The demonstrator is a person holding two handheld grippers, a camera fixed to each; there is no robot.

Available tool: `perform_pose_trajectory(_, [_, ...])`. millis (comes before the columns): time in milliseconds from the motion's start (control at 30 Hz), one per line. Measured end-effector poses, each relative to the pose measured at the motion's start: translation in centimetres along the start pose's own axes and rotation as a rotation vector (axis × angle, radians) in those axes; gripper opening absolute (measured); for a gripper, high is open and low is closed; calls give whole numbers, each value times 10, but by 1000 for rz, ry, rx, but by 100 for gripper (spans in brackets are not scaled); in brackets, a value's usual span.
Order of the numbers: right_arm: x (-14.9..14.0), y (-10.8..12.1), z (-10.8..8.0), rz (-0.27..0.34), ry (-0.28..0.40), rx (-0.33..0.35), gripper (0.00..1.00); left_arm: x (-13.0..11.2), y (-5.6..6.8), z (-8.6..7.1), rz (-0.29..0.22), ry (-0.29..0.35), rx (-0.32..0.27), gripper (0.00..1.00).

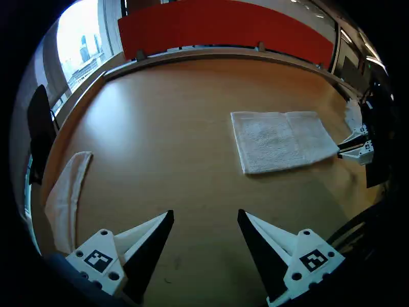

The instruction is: Fold towel

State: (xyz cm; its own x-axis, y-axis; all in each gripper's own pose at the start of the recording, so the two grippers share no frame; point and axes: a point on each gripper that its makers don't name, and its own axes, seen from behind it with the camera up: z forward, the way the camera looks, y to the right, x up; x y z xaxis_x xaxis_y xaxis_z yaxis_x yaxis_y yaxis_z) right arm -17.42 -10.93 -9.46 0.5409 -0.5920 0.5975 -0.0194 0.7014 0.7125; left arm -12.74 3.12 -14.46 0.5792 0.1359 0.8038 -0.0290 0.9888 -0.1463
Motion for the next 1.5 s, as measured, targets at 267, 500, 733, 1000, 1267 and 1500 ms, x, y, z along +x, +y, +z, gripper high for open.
perform_pose_trajectory(267, [1, -2, -1, -9, 4, 17, 13, -1, 1, 0, 3, -1, 1, 93])
perform_pose_trajectory(500, [6, 1, -1, -25, 19, 8, 3, 1, 1, 1, 0, 4, 2, 93])
perform_pose_trajectory(733, [14, 4, -6, -41, 36, -5, 3, 2, 2, 1, -7, 4, -1, 93])
perform_pose_trajectory(1000, [25, 10, -17, -48, 59, -34, 3, 4, 2, -1, -17, 9, -6, 93])
perform_pose_trajectory(1267, [28, 17, -29, -43, 72, -56, 3, 4, -2, -3, -24, 16, 1, 93])
perform_pose_trajectory(1500, [30, 21, -39, -38, 79, -66, 3, 5, -2, -6, -36, 40, 2, 93])
